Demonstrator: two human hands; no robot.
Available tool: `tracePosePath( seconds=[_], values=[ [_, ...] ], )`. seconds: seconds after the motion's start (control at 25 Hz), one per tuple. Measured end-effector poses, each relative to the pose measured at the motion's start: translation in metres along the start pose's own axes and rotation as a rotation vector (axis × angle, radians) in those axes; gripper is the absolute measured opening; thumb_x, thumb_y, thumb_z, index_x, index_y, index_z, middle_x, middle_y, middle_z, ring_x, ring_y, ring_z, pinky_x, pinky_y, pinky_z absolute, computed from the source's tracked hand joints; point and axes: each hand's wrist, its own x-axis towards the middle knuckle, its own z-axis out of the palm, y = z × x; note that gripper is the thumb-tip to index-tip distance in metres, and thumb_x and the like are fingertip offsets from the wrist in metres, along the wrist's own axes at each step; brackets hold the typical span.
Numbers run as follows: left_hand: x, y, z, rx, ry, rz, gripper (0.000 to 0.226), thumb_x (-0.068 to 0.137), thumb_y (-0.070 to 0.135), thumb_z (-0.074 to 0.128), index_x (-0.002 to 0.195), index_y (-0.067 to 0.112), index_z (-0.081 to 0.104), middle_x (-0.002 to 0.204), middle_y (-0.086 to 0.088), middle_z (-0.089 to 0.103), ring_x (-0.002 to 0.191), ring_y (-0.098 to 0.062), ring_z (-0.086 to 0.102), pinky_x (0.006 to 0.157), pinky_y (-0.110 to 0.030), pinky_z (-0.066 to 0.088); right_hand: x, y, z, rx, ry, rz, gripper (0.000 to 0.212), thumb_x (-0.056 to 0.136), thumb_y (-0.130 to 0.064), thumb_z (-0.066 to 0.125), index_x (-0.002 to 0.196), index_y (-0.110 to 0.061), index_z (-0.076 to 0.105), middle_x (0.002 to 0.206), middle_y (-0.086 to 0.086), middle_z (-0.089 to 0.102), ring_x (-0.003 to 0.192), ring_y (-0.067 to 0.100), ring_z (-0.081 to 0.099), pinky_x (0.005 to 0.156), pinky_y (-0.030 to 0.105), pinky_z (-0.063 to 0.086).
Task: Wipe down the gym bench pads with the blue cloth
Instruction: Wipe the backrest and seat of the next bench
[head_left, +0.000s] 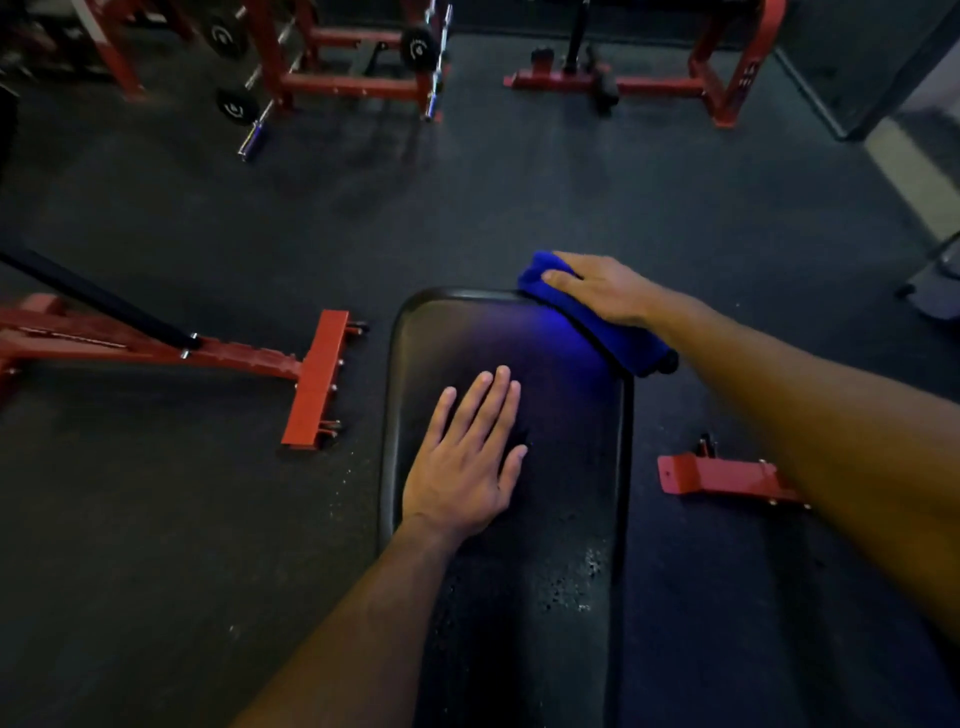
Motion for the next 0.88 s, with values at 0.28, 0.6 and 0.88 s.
tracePosePath(
  seconds=[0.28, 0.6, 0.88],
  values=[
    [-0.002, -0.009, 0.004, -0.062, 0.022, 0.045, 0.059, 0.106, 0.042, 0.041, 0.157, 0.012, 0.039, 0.167, -0.005, 0.029, 0.155, -0.019, 0.024, 0.125, -0.047, 0.026, 0.08, -0.121, 0.043, -0.233, -0.359, -0.37, 0.021, 0.104, -0.044, 0.043, 0.113, -0.029, 0.054, 0.111, -0.004, 0.061, 0.106, 0.017, 0.058, 0.089, 0.031, 0.039],
    [0.002, -0.004, 0.0, -0.002, -0.023, 0.013, 0.068, 0.105, 0.05, 0.039, 0.161, 0.014, 0.028, 0.17, -0.001, 0.02, 0.157, -0.018, 0.017, 0.127, -0.047, 0.017, -0.001, 0.006, -0.015, -0.082, -0.162, -0.138, 0.039, 0.103, -0.043, 0.045, 0.137, -0.027, 0.053, 0.137, -0.007, 0.057, 0.125, 0.013, 0.052, 0.109, 0.03, 0.036],
    [0.0, -0.006, 0.002, -0.021, -0.022, 0.028, 0.067, 0.105, 0.048, 0.036, 0.161, 0.012, 0.028, 0.17, -0.004, 0.021, 0.157, -0.019, 0.016, 0.127, -0.048, 0.017, 0.069, -0.102, 0.037, -0.222, -0.225, -0.329, 0.039, 0.103, -0.046, 0.044, 0.133, -0.023, 0.054, 0.13, 0.005, 0.062, 0.116, 0.023, 0.057, 0.097, 0.034, 0.04]
  ],
)
